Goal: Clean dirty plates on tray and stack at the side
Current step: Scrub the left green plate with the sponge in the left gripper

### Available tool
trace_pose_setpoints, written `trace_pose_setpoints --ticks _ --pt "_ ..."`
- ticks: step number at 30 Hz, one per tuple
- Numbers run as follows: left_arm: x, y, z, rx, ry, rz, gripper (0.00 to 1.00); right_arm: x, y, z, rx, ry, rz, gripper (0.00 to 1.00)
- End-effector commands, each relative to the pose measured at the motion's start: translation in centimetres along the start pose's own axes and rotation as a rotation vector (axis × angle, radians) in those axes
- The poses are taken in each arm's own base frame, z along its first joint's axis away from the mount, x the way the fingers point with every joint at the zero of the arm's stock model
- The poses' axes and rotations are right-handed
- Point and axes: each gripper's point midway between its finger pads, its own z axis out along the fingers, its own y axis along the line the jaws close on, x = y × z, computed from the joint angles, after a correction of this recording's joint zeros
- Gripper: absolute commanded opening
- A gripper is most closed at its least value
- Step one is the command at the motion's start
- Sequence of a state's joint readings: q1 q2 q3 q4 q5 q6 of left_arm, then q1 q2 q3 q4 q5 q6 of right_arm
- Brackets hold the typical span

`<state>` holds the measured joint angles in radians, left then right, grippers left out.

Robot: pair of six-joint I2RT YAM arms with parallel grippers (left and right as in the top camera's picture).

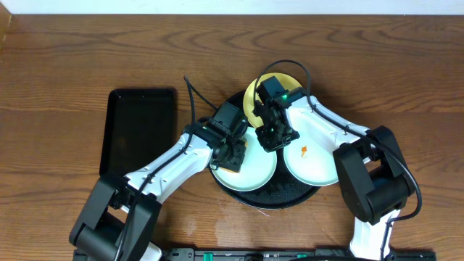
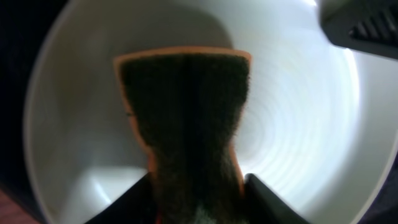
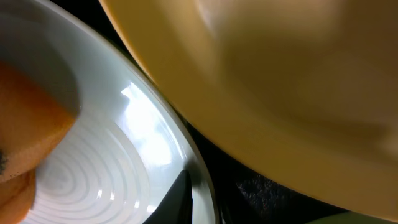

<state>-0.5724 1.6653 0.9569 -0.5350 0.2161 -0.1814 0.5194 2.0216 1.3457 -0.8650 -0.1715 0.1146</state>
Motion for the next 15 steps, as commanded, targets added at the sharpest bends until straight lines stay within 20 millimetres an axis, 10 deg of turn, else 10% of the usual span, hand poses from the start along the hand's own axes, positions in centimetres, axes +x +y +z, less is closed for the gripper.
trace_pose_setpoints --ticks 1,6,15 --pt "-0.2 0.9 0.2 -0.051 -0.014 -0.006 0.36 0.1 0.8 0.5 -0.023 0.017 0.003 0.11" --pt "-0.2 0.7 0.2 -0.04 -0.015 -0.006 0.08 0.1 0.8 0.5 -0.023 0.018 0.003 0.11" --pt "-1.9 -3.3 -3.9 0.161 -0.107 -0.057 0.08 0.1 0.8 0.5 -0.023 0.018 0.013 0.11"
